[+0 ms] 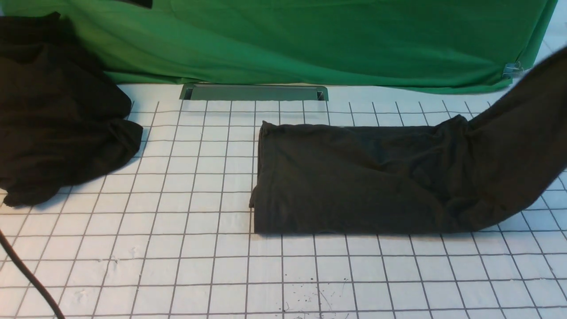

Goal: Fold a long-sleeved shirt over a white checkered tablecloth.
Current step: 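Fold the right end of the dark garment over onto its left end with the right gripper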

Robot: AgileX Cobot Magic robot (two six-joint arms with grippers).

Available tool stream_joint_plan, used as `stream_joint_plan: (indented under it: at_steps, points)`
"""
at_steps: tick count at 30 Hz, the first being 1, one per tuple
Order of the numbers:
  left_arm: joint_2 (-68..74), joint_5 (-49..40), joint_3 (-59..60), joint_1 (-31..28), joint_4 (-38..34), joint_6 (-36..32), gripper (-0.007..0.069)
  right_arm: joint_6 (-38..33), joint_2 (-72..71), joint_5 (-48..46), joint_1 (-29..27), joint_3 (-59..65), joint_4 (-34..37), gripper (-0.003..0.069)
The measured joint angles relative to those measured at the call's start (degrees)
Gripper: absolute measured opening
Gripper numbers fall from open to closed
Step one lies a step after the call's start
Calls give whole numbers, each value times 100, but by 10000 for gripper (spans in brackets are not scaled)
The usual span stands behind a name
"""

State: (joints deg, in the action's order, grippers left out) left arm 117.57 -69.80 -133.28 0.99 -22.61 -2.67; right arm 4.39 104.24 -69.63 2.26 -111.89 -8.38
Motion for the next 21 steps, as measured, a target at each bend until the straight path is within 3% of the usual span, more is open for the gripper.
stream_joint_plan:
  at_steps: [4,11,18,21]
  points:
    - [0,0,0,-28,178,0,516,740,106,72,1231,-7,34,31]
    - [0,0,0,-28,140,-11,516,1657,829,857,2662,-18,50,53]
    - [0,0,0,-28,106,-11,516,2156,1747,2058,3406,-18,63,94]
    - [0,0,0,-28,88,-11,516,2244,2105,2540,3596,-18,64,153]
